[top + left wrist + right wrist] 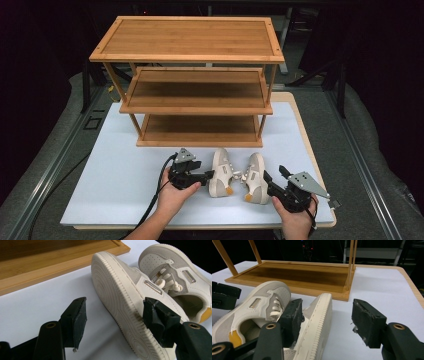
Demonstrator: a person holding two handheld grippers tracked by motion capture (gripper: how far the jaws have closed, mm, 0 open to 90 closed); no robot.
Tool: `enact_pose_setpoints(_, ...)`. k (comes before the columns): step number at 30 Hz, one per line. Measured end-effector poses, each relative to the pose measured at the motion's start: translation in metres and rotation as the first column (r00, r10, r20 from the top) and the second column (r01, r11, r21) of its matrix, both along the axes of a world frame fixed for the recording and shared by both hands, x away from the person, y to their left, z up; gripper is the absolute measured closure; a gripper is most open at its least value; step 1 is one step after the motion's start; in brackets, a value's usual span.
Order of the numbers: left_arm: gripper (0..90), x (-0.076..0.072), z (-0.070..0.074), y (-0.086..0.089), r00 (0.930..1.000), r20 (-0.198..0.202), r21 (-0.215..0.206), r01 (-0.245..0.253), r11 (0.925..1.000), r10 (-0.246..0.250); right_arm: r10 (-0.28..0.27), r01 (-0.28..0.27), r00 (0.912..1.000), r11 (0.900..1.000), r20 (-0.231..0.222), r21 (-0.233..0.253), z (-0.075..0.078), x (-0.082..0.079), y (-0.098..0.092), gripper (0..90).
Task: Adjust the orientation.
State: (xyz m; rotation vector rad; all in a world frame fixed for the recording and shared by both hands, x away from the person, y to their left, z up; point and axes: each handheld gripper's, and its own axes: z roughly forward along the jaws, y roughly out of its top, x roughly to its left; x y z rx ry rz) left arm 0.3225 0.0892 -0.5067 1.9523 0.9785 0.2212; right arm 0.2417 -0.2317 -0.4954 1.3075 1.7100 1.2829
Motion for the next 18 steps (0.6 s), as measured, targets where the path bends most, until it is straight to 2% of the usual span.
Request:
enact_pose_setpoints(5,35.5,-0.001,-0.002,0.004,0.9999,-0.003,-0.019,-0.016,0.9997,0.016,-0.001,0.001,1.0,1.0,0.001,0.002,0.0,0.0,0.0,41.7)
enact_pose_setpoints(7,35.4,-0.001,-0.003,0.006,0.9999,0.0,-0.017,-0.016,0.9997,0.016,-0.001,0.001,1.0,1.0,0.001,0.002,0.0,0.0,0.0,41.7)
enact_pose_setpoints(11,35.8,-0.002,-0.004,0.013,0.9988,-0.004,-0.006,-0.049,0.9988,0.049,-0.008,0.008,1.0,1.0,0.002,0.007,0.001,-0.001,-0.001,41.7)
enact_pose_setpoints(14,37.9,-0.002,-0.005,0.021,0.9976,-0.018,0.006,-0.067,0.9977,0.067,-0.005,0.005,1.0,1.0,0.004,0.005,0.001,-0.001,-0.001,41.4)
enact_pose_setpoints(18,40.8,-0.001,-0.014,0.034,0.9917,-0.051,0.007,-0.118,0.993,0.118,-0.007,0.007,0.9999,1.0,0.009,0.009,0.001,-0.001,0.0,41.3)
